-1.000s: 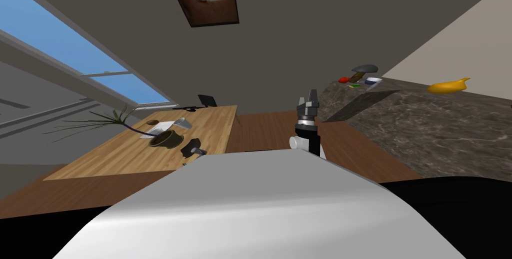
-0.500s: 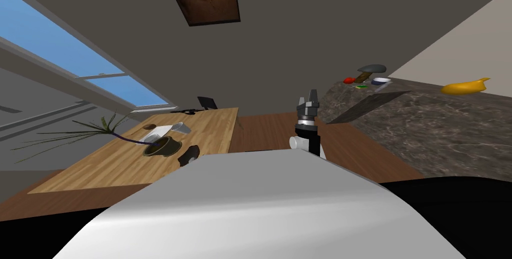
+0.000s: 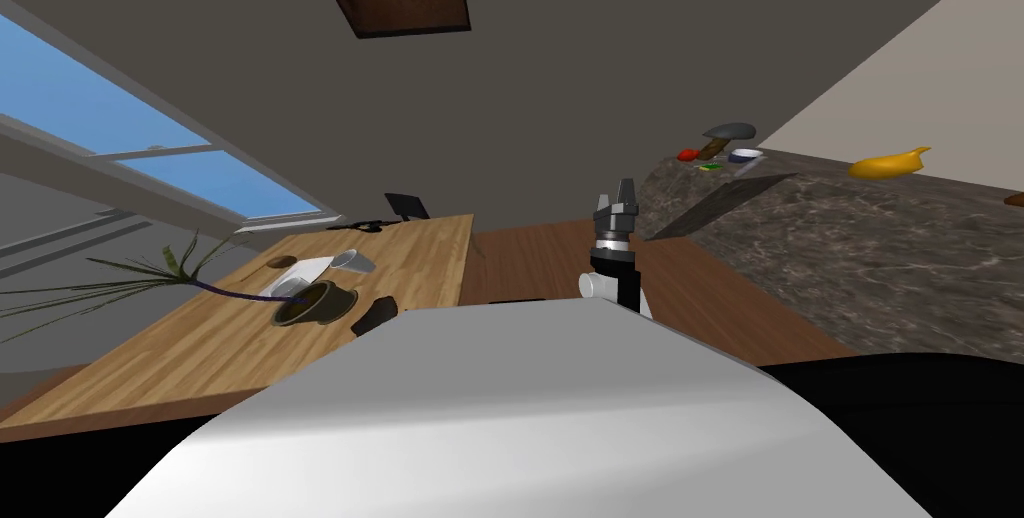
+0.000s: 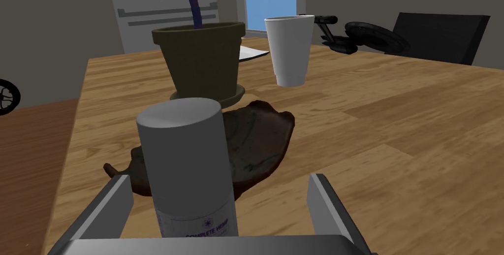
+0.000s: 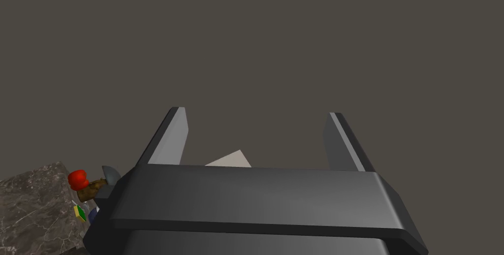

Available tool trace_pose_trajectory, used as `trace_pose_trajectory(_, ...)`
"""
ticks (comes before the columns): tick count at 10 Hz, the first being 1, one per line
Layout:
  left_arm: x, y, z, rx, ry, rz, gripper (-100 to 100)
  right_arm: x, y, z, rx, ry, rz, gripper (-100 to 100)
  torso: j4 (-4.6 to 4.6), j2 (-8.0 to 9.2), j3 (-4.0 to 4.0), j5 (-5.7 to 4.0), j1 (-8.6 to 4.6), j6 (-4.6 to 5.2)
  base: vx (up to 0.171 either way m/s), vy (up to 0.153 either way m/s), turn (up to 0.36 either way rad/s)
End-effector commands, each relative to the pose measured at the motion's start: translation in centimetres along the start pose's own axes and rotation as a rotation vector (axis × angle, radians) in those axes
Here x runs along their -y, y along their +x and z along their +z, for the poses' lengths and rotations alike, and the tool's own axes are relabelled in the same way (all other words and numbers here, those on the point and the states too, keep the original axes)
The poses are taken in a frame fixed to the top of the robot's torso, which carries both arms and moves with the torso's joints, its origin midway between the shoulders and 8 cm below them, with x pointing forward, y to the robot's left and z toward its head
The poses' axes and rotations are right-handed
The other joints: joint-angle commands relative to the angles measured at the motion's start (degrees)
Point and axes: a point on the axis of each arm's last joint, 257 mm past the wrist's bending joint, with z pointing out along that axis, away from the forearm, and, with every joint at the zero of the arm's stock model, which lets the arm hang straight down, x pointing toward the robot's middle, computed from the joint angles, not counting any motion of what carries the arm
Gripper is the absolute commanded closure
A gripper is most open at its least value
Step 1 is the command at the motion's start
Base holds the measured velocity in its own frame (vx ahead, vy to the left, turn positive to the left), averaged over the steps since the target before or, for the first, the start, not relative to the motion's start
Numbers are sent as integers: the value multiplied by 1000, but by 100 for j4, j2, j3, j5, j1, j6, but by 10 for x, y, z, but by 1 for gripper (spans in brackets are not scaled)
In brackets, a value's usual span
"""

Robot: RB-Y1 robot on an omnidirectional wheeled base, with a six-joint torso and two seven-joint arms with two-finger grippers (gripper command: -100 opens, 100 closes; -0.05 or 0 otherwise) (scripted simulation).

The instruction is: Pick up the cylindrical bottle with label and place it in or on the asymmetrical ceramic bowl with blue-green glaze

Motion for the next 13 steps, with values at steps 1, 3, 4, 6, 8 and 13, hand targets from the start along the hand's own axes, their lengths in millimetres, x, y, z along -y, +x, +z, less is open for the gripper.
trace_pose_trajectory(1, 0, 2, 0, 3, 29, 3, -100, 0, 0, 0, 0, 0, 0, 0, 0, 0, 0, 0, 0, 0, -73, 79, -176)
trace_pose_trajectory(3, 0, 2, 0, 3, 30, 1, -100, 0, 0, 0, 0, 0, 0, 0, 0, -2, -1, 0, 0, 0, -50, 52, -91)
trace_pose_trajectory(4, 0, 2, 0, 3, 31, 3, 100, 0, 0, 0, 0, 0, 0, 0, -2, -13, -7, -2, -12, -2, -6, 6, 5)
trace_pose_trajectory(6, 1, 2, 0, 1, 33, 2, 100, 0, 0, 0, 0, 0, 0, 0, -8, -33, -19, -1, -22, 3, -3, 2, 4)
trace_pose_trajectory(8, 0, 2, 0, 2, 32, 3, 100, 0, 0, 0, 0, 0, 0, 0, -9, -37, -21, -1, -22, 1, 0, 0, 0)
trace_pose_trajectory(13, 1, -3, 0, -1, -34, 1, 100, 0, 0, 0, 0, 0, 0, 0, -26, -57, -39, 20, -48, -12, 60, -58, 145)
